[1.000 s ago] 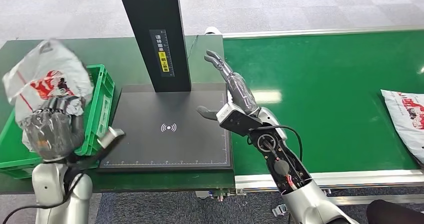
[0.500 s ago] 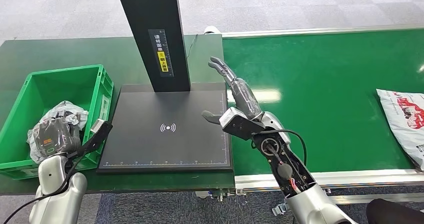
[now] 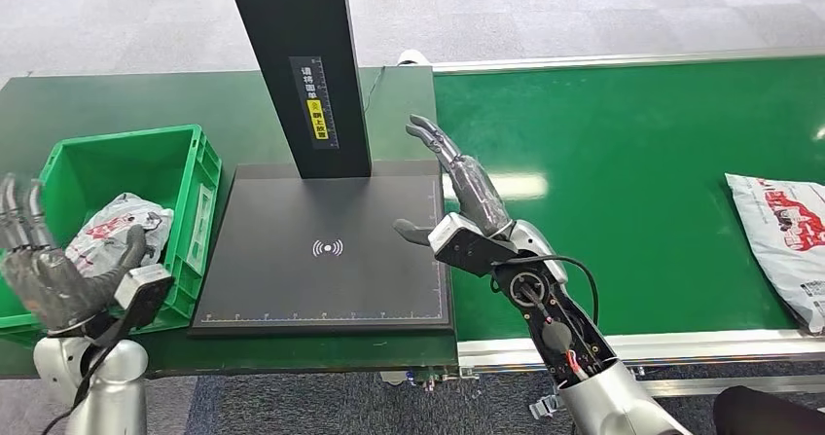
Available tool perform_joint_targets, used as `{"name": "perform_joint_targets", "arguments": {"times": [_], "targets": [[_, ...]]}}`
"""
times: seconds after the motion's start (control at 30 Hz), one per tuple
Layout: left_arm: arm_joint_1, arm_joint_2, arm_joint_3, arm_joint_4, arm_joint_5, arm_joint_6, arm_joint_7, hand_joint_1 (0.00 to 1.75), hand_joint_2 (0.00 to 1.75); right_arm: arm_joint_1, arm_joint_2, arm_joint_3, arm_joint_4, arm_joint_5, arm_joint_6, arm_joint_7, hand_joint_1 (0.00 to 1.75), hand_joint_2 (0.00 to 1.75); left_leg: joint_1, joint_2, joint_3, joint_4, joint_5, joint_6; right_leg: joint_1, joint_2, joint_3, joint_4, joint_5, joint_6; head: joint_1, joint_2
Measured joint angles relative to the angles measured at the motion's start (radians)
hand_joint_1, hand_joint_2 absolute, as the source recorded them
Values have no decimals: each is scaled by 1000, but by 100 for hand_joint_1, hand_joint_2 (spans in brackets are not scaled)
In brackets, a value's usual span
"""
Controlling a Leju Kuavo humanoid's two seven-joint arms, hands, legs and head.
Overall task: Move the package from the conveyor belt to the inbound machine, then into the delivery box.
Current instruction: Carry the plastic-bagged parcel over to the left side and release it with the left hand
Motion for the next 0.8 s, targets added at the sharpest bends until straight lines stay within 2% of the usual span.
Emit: {"name": "perform_joint_targets", "arguments": {"times": [0.1,0.27,0.67,0.73,0.8], "targets": [[16,-36,27,-55,32,0,-33,0,175,0,0,1,0,0,0,0,0,175,0,-1,0,0,0,0,0,-1,0,0,0,0,0,0],[26,-65,48,-98,35,-1,-38,0,175,0,0,4,0,0,0,0,0,175,0,-1,0,0,0,0,0,-1,1,0,0,0,0,0],[29,-85,66,-119,47,-1,-42,0,175,0,0,6,0,-1,0,0,0,175,0,-1,0,0,0,0,0,-1,1,0,0,0,0,0],[36,-87,61,-129,107,-1,-55,0,175,-1,0,6,0,-3,0,0,0,175,0,0,0,0,0,0,0,-1,1,0,0,0,0,0],[61,-87,32,-160,243,-2,-63,0,175,-2,0,7,3,-10,0,0,0,175,0,0,1,0,0,0,0,-1,1,0,0,0,0,0]]}}
